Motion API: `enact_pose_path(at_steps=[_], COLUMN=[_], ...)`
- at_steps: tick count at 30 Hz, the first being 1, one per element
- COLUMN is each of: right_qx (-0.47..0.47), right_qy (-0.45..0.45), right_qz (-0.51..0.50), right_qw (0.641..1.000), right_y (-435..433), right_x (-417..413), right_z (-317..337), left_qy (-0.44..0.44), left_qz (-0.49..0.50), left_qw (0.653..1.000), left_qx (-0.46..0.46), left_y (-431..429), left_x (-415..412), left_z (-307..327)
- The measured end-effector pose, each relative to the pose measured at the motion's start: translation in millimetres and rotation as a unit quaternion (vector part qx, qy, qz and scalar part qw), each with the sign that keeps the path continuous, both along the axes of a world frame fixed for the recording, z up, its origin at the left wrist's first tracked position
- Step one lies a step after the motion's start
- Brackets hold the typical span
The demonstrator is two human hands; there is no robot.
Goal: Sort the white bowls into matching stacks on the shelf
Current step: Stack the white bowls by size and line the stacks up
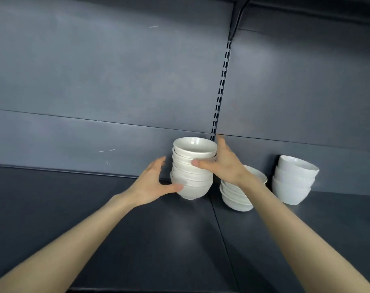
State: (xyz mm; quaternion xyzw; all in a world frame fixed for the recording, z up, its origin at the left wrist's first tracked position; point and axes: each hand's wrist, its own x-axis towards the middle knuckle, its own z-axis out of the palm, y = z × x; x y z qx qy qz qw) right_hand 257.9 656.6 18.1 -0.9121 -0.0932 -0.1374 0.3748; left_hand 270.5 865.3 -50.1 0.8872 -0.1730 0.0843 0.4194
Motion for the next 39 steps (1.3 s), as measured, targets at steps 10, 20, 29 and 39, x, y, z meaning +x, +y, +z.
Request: enact_pose_path(at_steps=[10, 20, 29, 39], right_qx=[0.078, 0.075, 0.075, 0.134], right_qy=[0.002, -0.01, -0.023, -0.001], right_qz=[0.007, -0.022, -0.03, 0.001], right_qw=[0.997, 0.997, 0.996, 0.991], right_y=[-3, -2, 0, 4], right_x=[28, 29, 29, 29], right_z=[-11, -15, -16, -22], left_qy=[0.071, 0.11, 0.096, 0.082], left_qz=[-0.047, -0.067, -0.069, -0.071], left_qw=[0.989, 0.98, 0.979, 0.979], left_qx=[-0.12, -0.153, -0.165, -0.174], left_y=[-24, -28, -26, -16], left_x=[26, 49, 49, 47], left_z=[-18, -31, -28, -26])
